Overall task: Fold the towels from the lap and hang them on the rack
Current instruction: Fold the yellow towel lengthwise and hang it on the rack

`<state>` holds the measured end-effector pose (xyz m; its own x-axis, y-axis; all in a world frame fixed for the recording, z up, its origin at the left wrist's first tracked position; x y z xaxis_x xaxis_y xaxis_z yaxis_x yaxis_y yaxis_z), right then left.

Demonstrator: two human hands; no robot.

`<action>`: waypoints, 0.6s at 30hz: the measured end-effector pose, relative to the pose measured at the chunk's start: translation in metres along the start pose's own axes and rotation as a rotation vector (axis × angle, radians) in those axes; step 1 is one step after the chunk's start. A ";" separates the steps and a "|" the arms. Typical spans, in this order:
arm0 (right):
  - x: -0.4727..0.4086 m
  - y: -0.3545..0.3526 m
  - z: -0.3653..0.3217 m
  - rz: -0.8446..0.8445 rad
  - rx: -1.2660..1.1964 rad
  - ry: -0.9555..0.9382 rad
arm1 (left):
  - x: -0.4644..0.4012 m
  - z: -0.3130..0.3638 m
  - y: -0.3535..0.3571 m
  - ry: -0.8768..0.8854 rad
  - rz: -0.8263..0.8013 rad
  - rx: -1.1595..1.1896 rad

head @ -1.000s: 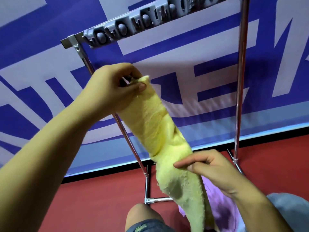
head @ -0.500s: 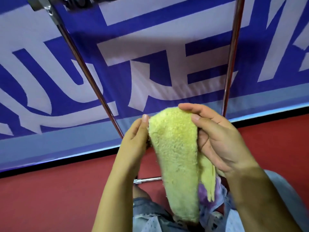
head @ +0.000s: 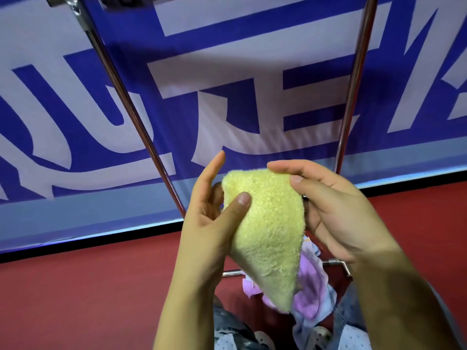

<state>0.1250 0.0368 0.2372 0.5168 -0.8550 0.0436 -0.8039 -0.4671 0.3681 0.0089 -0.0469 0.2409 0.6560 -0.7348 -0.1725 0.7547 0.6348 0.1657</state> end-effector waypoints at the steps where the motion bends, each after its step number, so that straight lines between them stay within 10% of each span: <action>1: 0.000 0.001 -0.002 -0.004 0.019 -0.017 | -0.002 0.000 -0.001 0.011 0.016 0.002; 8: 0.008 0.008 -0.017 -0.032 -0.065 -0.042 | -0.006 0.001 -0.008 -0.104 0.126 0.156; 18: 0.002 0.007 -0.022 0.014 -0.444 0.143 | 0.016 0.015 0.016 -0.019 -0.180 0.167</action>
<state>0.1268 0.0365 0.2605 0.5671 -0.8064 0.1678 -0.6235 -0.2872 0.7271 0.0307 -0.0522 0.2559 0.5097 -0.8379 -0.1953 0.8457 0.4463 0.2925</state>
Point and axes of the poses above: each hand's wrist, its own x-axis away from the middle knuckle, its own y-axis out of the palm, z = x × y, the point moved 9 cm from there along -x, towards the middle knuckle, and after that the axes turned 12 degrees about z, right-handed, at the moved point
